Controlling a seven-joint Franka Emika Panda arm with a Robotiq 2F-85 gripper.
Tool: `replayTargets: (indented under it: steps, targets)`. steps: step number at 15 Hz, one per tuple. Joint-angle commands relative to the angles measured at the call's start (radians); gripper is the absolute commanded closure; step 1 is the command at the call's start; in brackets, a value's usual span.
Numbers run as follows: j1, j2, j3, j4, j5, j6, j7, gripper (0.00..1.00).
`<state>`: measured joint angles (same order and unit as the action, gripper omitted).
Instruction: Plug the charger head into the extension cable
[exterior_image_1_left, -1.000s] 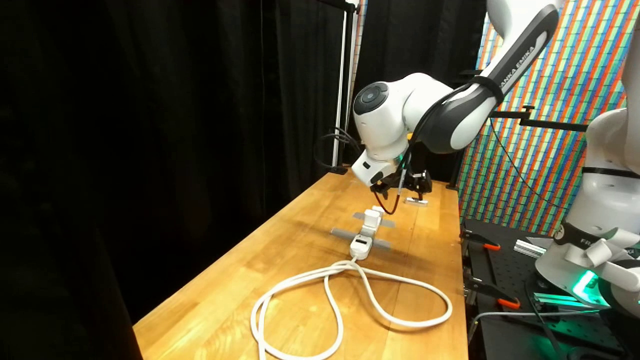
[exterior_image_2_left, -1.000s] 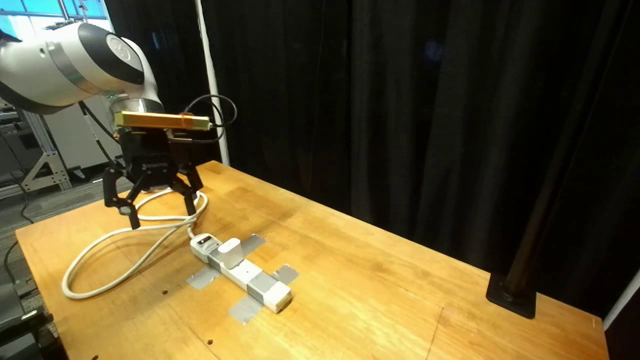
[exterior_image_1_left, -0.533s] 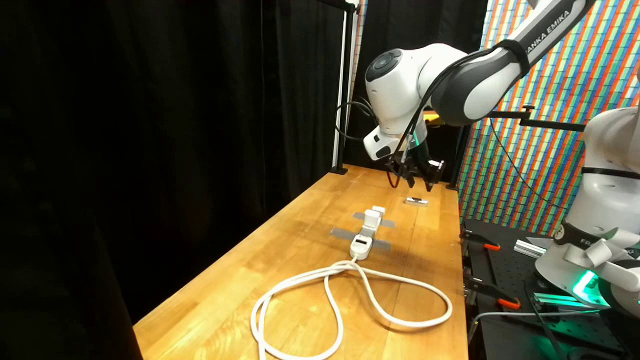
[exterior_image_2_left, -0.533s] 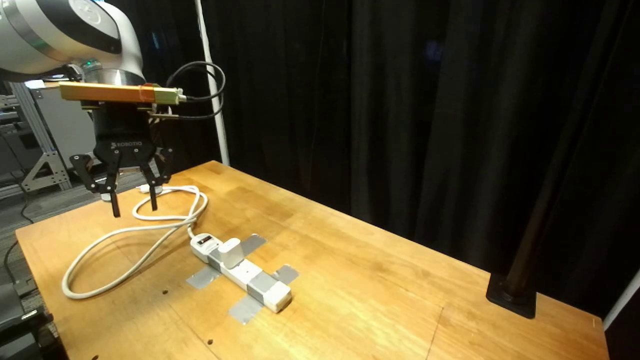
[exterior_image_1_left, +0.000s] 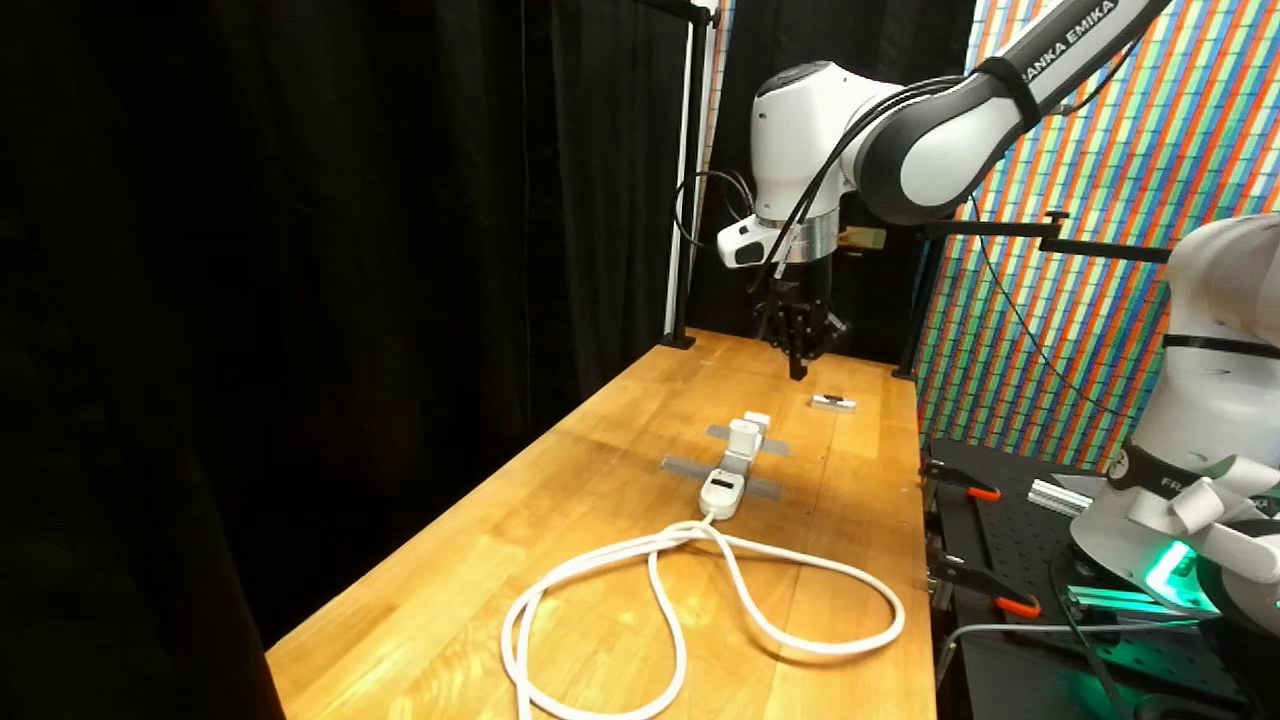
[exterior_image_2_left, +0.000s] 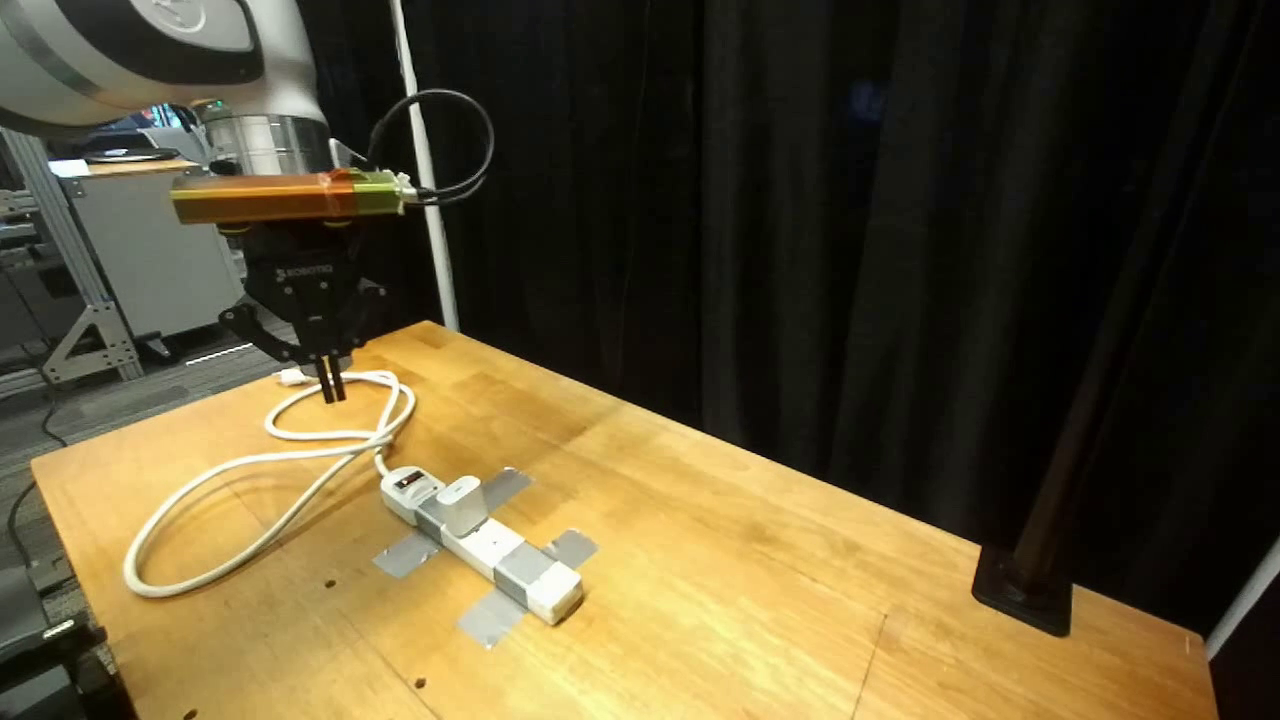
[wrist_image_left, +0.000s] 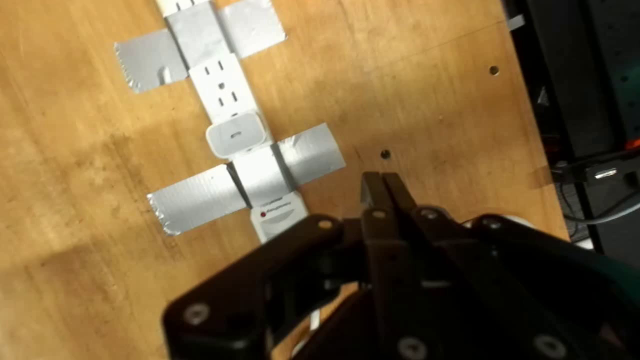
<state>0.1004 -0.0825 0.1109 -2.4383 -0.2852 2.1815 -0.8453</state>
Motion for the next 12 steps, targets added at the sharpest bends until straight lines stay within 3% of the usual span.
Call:
replayTargets:
  steps: [1,5,12]
  targets:
    - [0.006,0.002,-0.01,-0.002,0.001,0.008,-0.005,0.92]
    - [0.006,0.009,-0.01,-0.002,0.001,0.005,-0.004,0.91]
    - [-0.021,0.116,-0.043,0.109,0.357,-0.083,-0.395,0.92]
